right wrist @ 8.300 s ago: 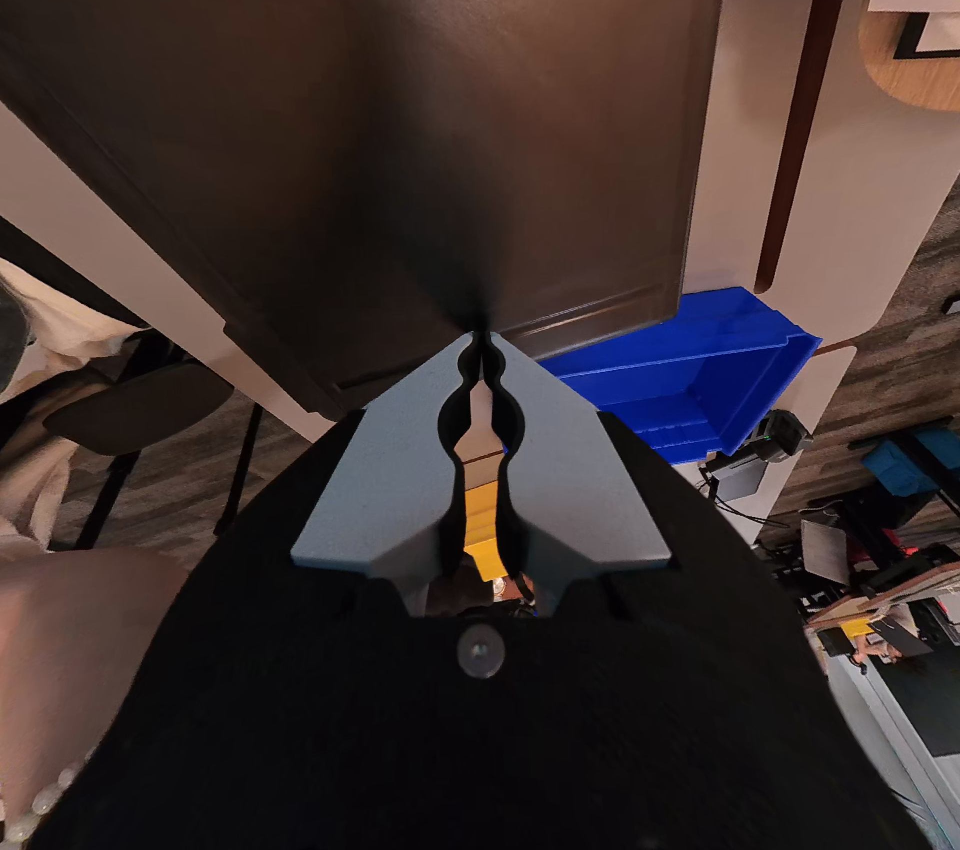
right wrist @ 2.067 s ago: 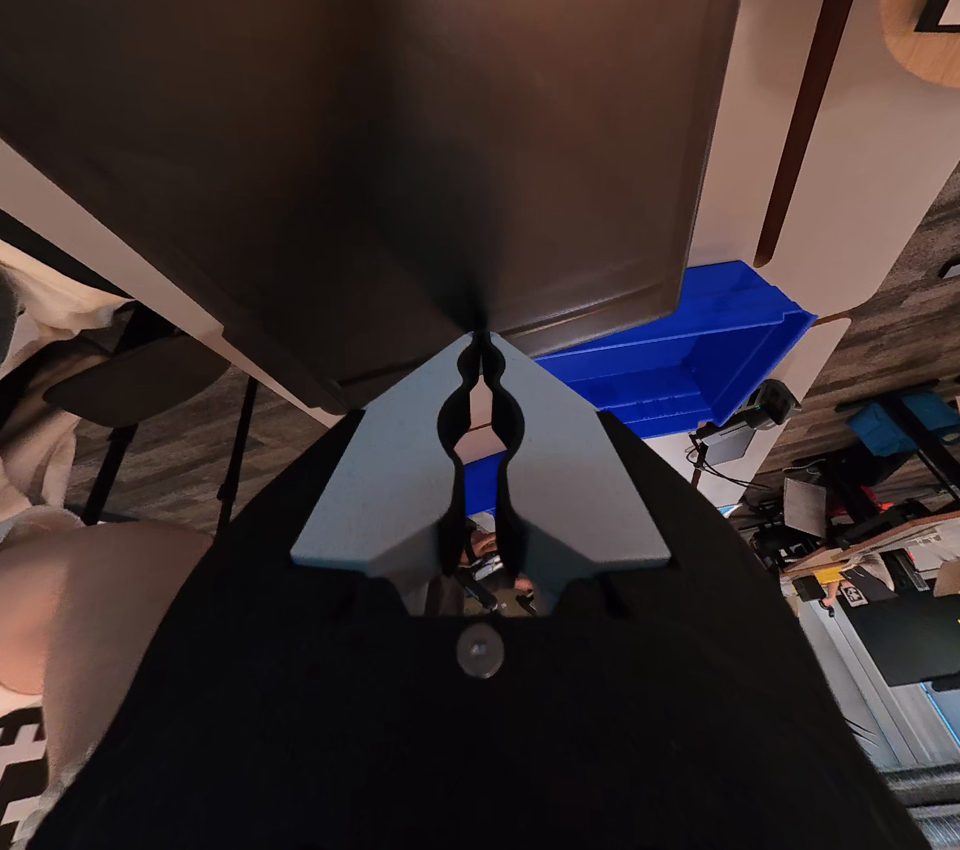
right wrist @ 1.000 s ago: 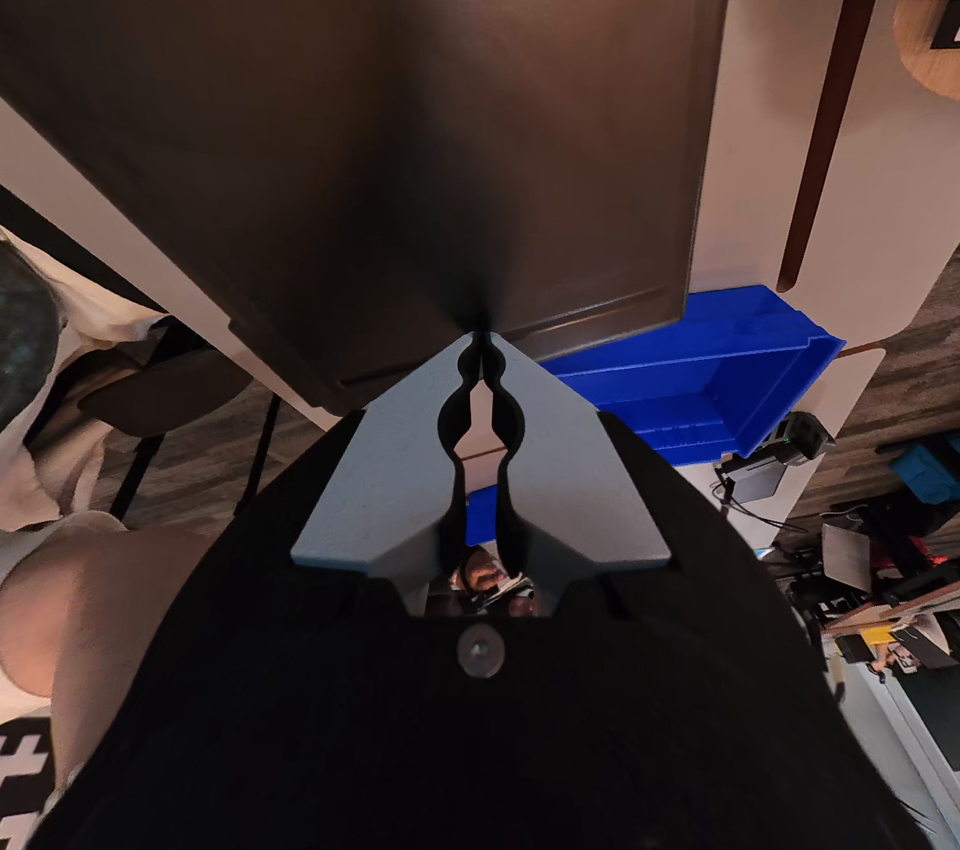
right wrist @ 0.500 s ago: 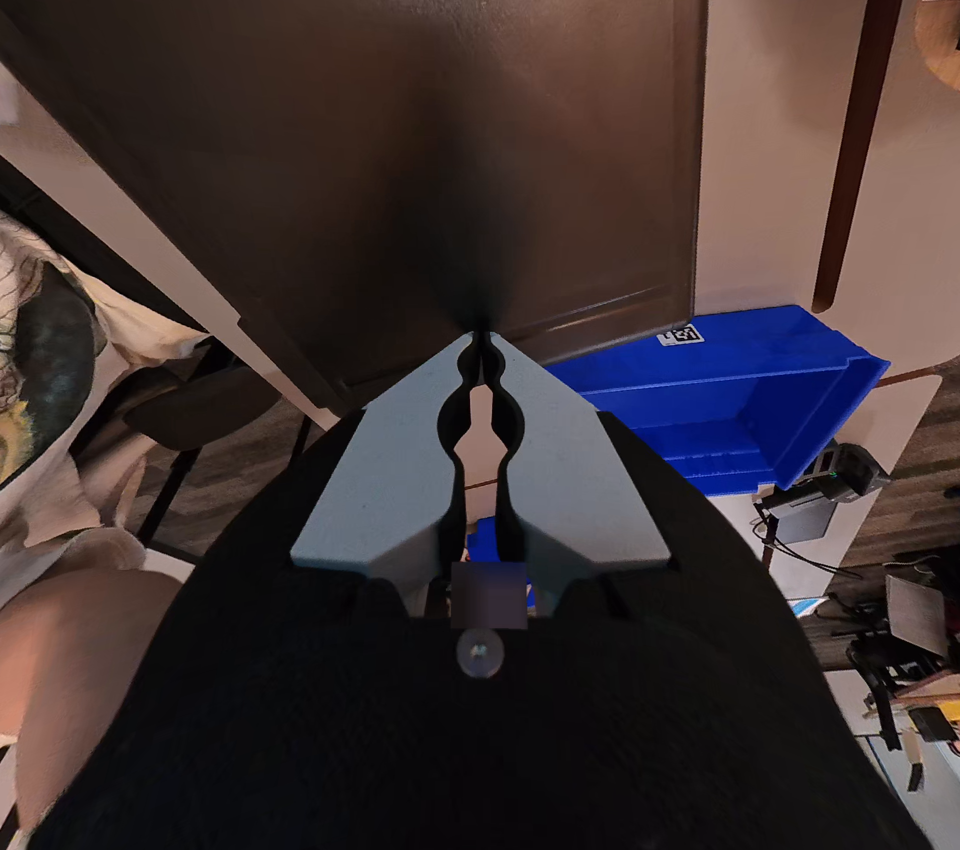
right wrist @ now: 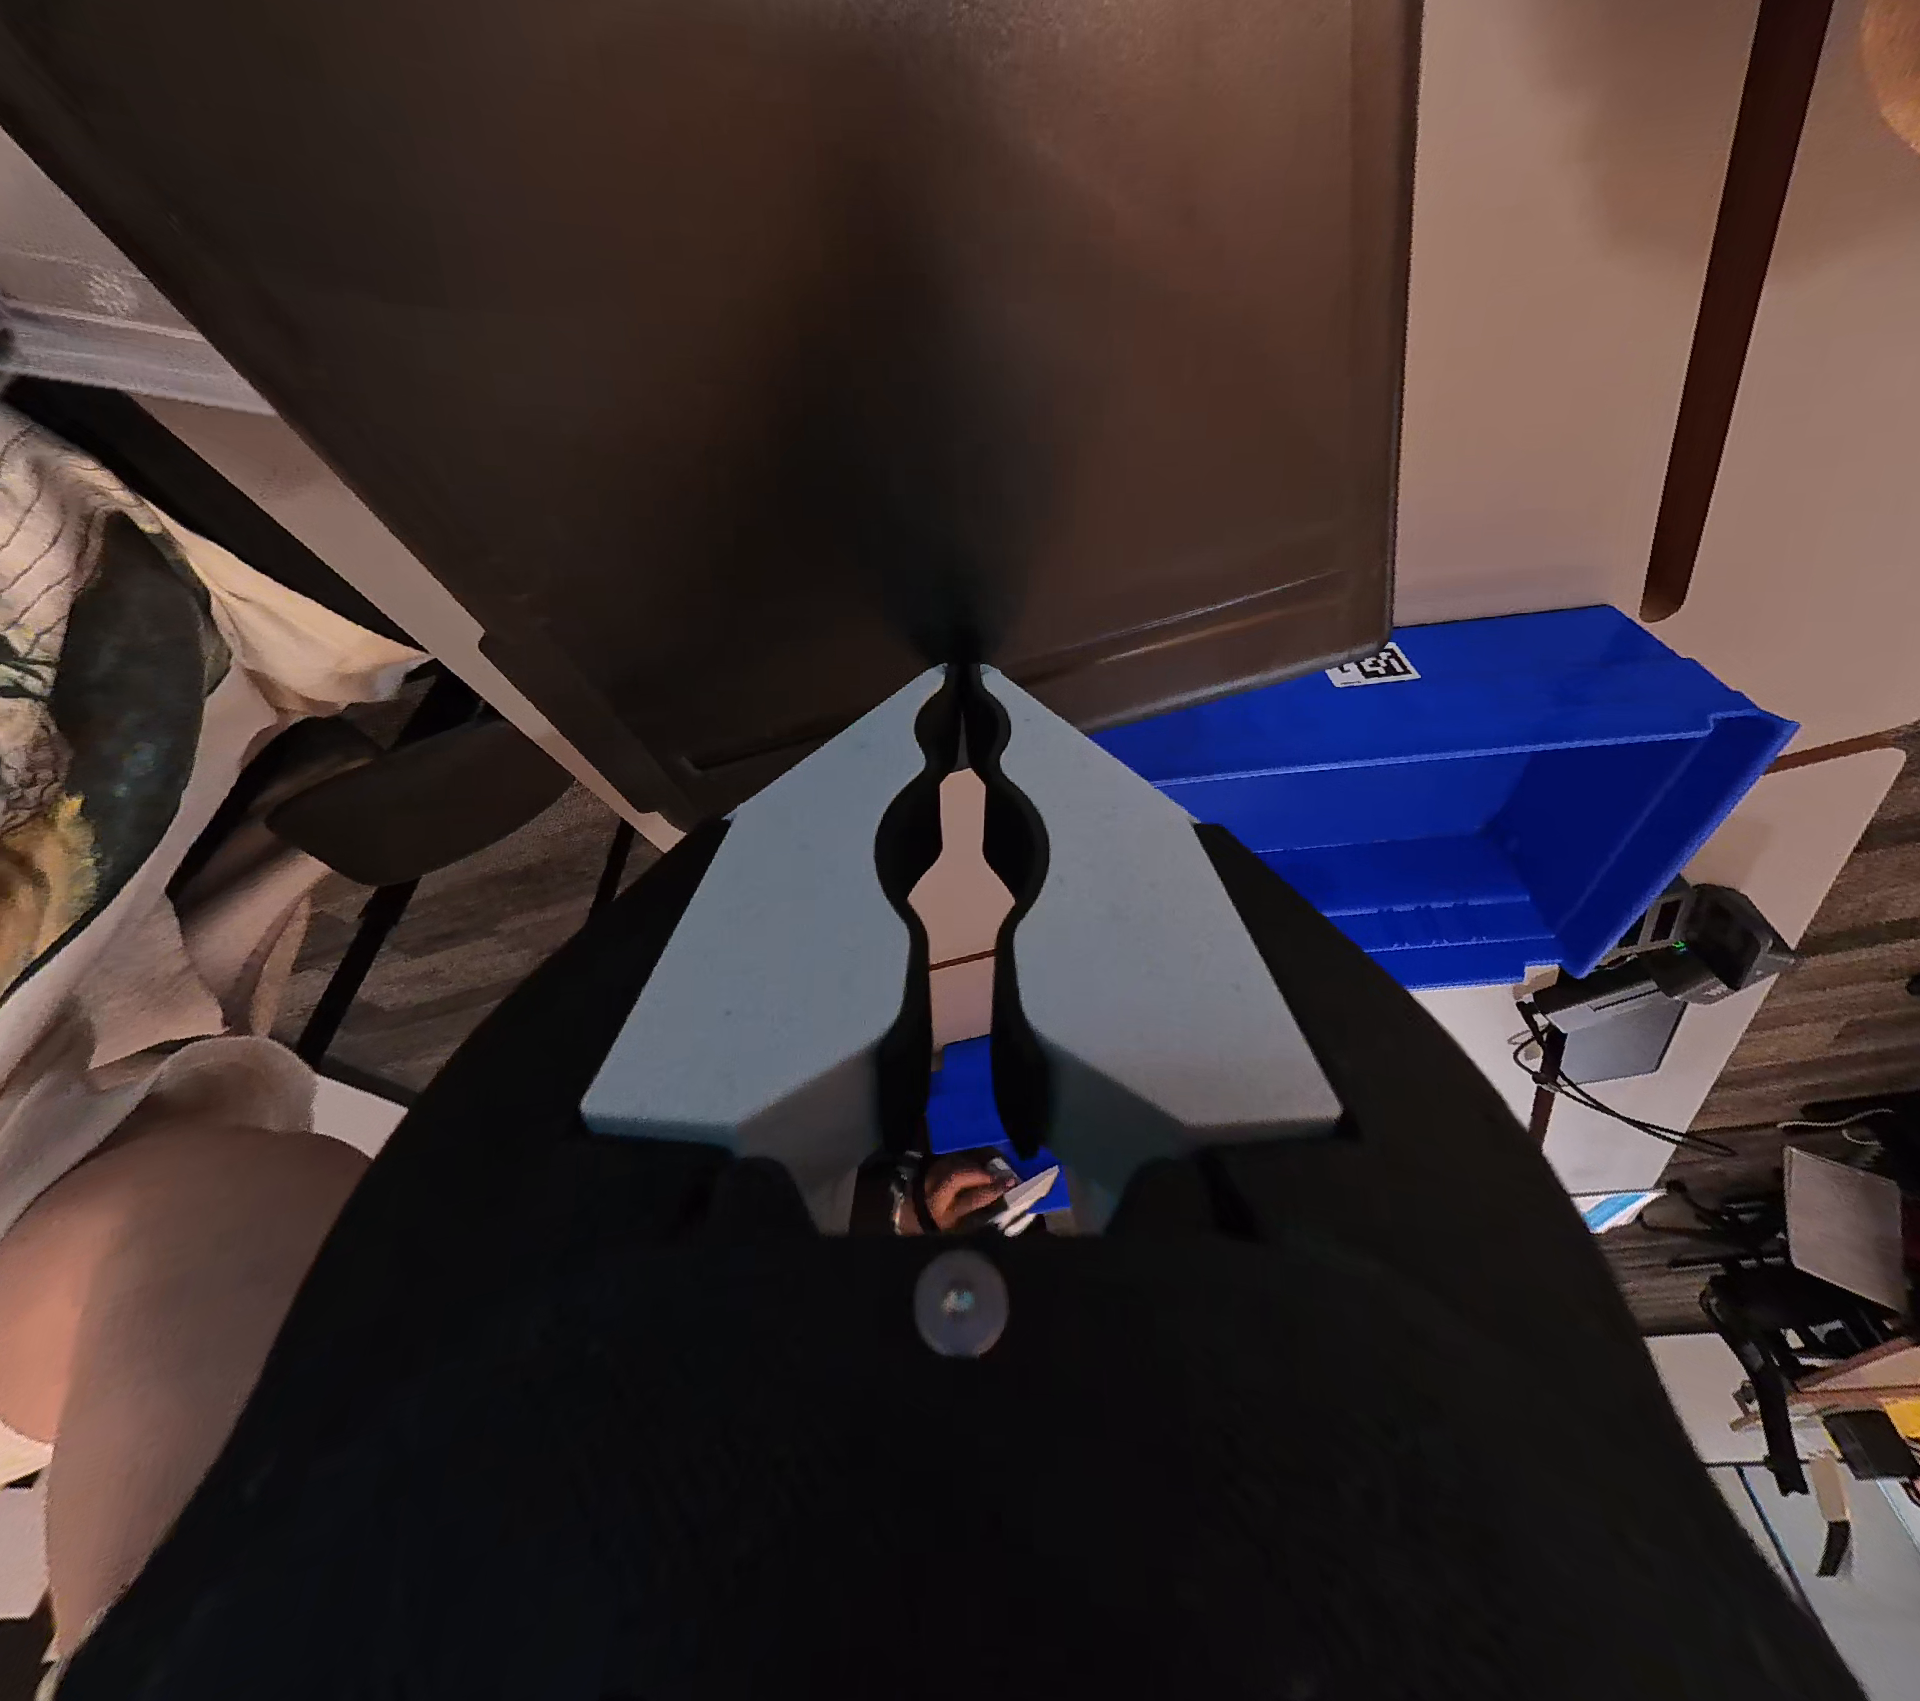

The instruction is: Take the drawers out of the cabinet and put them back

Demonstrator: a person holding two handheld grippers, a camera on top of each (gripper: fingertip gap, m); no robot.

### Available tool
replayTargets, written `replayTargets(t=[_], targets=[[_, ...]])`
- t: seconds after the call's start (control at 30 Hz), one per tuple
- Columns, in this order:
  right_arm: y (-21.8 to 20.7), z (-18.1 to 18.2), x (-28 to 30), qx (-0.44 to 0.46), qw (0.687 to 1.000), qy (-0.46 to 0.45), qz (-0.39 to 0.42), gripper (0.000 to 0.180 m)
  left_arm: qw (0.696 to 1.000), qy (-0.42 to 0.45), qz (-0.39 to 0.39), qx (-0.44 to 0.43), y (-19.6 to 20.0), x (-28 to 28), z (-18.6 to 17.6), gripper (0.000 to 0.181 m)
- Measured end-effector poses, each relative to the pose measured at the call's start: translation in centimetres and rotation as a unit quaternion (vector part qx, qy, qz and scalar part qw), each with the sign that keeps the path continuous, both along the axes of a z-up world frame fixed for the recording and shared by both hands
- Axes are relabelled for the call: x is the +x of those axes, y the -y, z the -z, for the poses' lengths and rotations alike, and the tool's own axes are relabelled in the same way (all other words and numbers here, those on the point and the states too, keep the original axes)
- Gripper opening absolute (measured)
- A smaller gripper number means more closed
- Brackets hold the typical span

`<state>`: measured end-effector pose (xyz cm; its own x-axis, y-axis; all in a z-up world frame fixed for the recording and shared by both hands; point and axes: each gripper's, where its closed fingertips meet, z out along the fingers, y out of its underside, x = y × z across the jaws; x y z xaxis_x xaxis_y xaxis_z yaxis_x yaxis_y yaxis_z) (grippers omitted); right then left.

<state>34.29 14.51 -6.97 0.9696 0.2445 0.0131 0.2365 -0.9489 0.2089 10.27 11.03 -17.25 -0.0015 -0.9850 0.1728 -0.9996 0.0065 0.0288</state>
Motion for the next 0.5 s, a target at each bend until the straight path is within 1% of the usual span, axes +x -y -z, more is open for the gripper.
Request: replayTargets(t=[0.17,0.5], targets=[[0.0,0.0,0.0,0.002,1.000,0.000,-0.006,0.000,1.000,-0.003,-0.029,-0.005,0.6,0.7,0.1,0.000],[0.0,0.0,0.0,0.003,1.000,-0.002,-0.015,0.000,0.995,-0.001,-0.097,0.003,0.2,1.7,0.6,0.000]])
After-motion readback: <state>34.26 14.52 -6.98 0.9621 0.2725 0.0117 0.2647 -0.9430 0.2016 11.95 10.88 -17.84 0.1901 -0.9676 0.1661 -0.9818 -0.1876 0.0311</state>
